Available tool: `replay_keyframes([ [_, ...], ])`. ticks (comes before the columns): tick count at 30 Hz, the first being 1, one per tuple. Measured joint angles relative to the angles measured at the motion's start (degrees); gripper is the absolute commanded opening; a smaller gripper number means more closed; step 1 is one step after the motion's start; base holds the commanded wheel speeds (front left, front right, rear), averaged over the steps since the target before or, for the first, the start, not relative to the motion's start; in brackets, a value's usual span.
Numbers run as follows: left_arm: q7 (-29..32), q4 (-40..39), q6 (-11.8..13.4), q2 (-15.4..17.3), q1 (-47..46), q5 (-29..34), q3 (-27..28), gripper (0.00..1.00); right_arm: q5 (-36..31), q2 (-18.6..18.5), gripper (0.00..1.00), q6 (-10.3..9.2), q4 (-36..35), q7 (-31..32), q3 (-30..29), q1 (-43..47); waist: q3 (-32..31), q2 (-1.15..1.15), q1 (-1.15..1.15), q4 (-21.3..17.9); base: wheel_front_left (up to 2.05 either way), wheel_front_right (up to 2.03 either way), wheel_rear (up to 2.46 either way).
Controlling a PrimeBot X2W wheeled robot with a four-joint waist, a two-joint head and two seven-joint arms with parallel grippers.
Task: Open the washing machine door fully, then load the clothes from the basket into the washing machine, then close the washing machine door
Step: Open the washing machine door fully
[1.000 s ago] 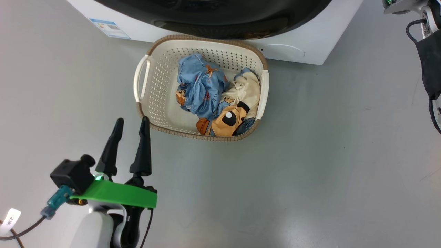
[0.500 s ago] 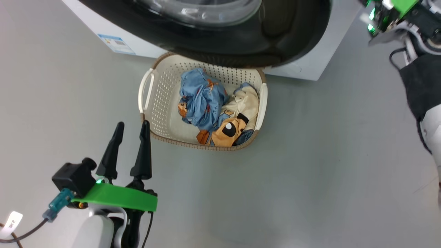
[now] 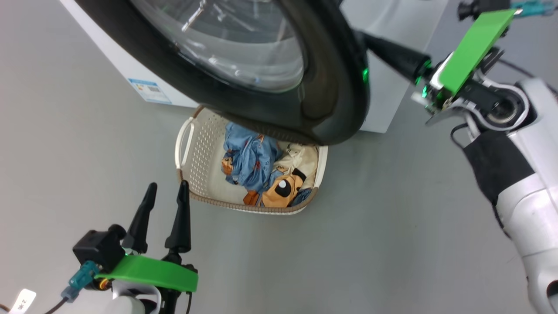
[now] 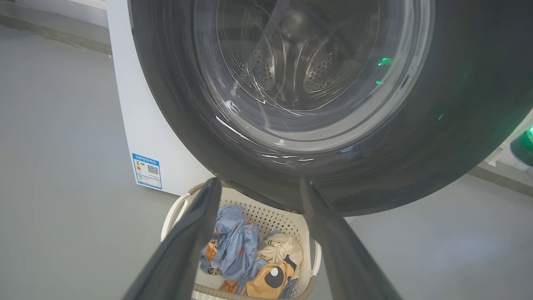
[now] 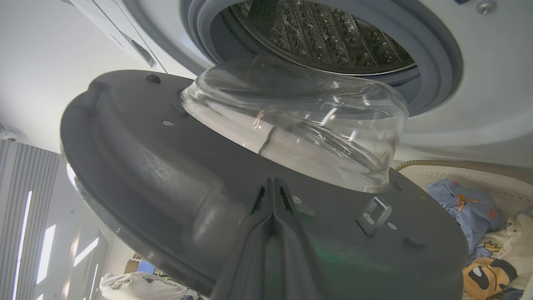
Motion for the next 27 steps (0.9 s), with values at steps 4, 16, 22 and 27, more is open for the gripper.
replay_keyframes([
  [4,0.0,0.1,0.0,0.0,0.8,0.3,0.0,1.0,0.5,1.1,0.0,0.0,-1.0,0.7,0.1,2.4,-1.5,0.0,0.0,-0.5,0.0,0.0,0.0],
  [16,0.0,0.1,0.0,0.1,3.3,1.3,0.4,1.0,1.0,3.0,0.0,0.0,-4.6,2.5,1.5,8.5,-5.3,0.0,0.0,-0.6,0.0,0.0,0.0],
  [22,0.0,0.1,0.0,0.1,4.5,1.3,0.4,1.0,1.0,4.2,0.0,0.0,-5.3,3.1,1.9,11.2,-6.6,0.0,0.0,0.2,0.0,0.0,0.0],
  [27,0.0,-0.1,0.0,0.1,4.5,1.3,0.6,1.0,0.9,5.0,0.0,0.0,-6.2,4.2,3.2,11.9,-6.7,0.0,0.0,1.0,0.0,0.0,0.0],
])
